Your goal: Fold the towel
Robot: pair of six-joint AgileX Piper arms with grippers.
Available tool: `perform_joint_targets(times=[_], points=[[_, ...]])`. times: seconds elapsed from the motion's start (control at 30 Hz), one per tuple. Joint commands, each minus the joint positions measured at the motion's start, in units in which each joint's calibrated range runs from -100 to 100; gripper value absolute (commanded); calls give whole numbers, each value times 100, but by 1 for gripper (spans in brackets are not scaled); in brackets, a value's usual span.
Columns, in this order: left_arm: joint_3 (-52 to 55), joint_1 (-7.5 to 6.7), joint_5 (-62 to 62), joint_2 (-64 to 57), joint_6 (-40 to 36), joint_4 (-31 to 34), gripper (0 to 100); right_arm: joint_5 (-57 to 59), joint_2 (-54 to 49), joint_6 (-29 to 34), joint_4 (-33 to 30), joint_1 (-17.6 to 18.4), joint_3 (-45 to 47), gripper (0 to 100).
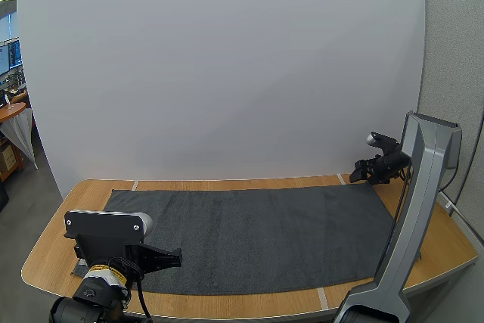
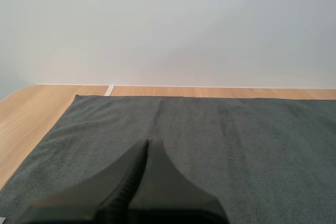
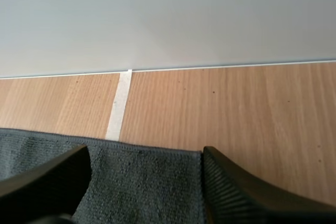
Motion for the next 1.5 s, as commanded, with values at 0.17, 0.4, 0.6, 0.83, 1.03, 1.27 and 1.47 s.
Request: perform_joint_targets(times=[0.17,0.4,0.6,0.83,1.03,1.27,1.47], points=[[0,-15,-131,-16,-60,47,0,61,45,-13,-7,-11,21,84],[0,-15,-131,-16,-60,47,0,43,45,1,71,-11,21,0],[0,-15,-131,-16,-60,47,0,43,17,-9,167,-11,21,0],[0,-15,-131,-16,-60,47,0,43,-246,-41,204,-11,21,0],[0,-15,-131,-16,-60,47,0,700,-660,-91,404,-11,21,0],[0,-15,-131,-16,-60,47,0,1527,-1055,-150,712,144,21,0],[0,-15,-131,-16,-60,47,0,1527,-1391,49,712,419,34,0]])
